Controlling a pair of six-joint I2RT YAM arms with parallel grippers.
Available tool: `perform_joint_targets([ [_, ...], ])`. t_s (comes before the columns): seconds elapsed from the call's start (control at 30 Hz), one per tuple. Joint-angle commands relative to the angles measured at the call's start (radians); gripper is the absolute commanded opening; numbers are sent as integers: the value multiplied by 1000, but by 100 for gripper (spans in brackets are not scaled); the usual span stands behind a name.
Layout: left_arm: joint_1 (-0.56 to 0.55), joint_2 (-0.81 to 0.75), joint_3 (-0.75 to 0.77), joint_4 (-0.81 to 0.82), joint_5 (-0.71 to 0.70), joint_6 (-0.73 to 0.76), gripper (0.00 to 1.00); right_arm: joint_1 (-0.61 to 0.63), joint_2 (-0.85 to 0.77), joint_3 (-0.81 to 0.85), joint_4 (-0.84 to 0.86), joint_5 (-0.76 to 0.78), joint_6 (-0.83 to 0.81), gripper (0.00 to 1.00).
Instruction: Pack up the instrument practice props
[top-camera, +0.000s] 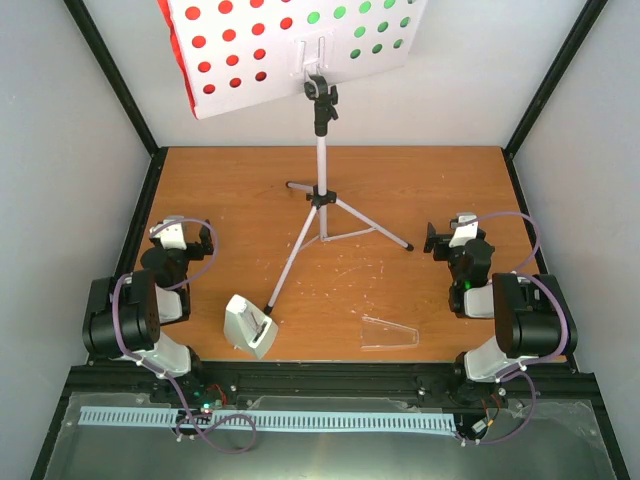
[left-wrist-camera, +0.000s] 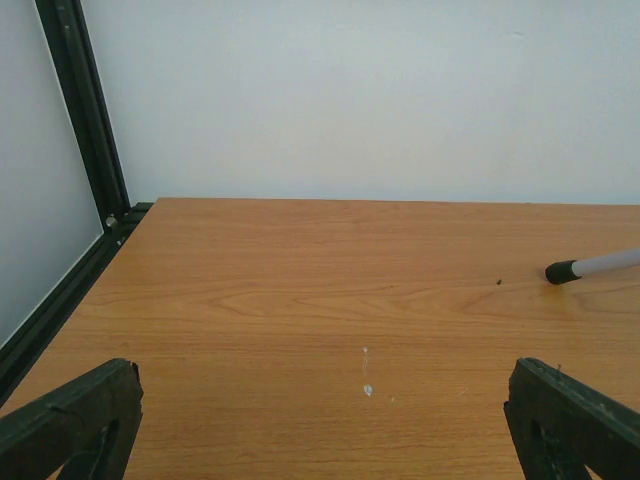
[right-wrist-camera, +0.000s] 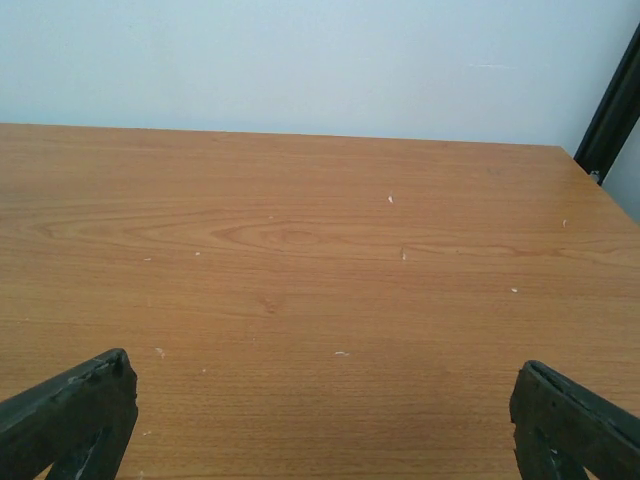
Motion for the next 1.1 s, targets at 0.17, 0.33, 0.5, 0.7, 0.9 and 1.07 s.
perform_joint_targets([
  [0.17,2,-8,10,46,17,14,99,8,-1,15,21,37,-13,100],
  [0.33,2,-8,10,46,17,14,99,10,-8,8,31,39,-16,100],
  [0.5,2,-7,10,46,18,15,100,34,-190,-16,-85,58,-22,100],
  [0.7,2,-7,10,46,17,15,99,32,-427,218,-661,-47,276,100],
  [0.9,2,-6,9,46,17,15,100,214,-444,326,-858,-349,280,100],
  [1.07,2,-8,9,47,17,14,100,543,-411,418,-1021,-373,163,99],
])
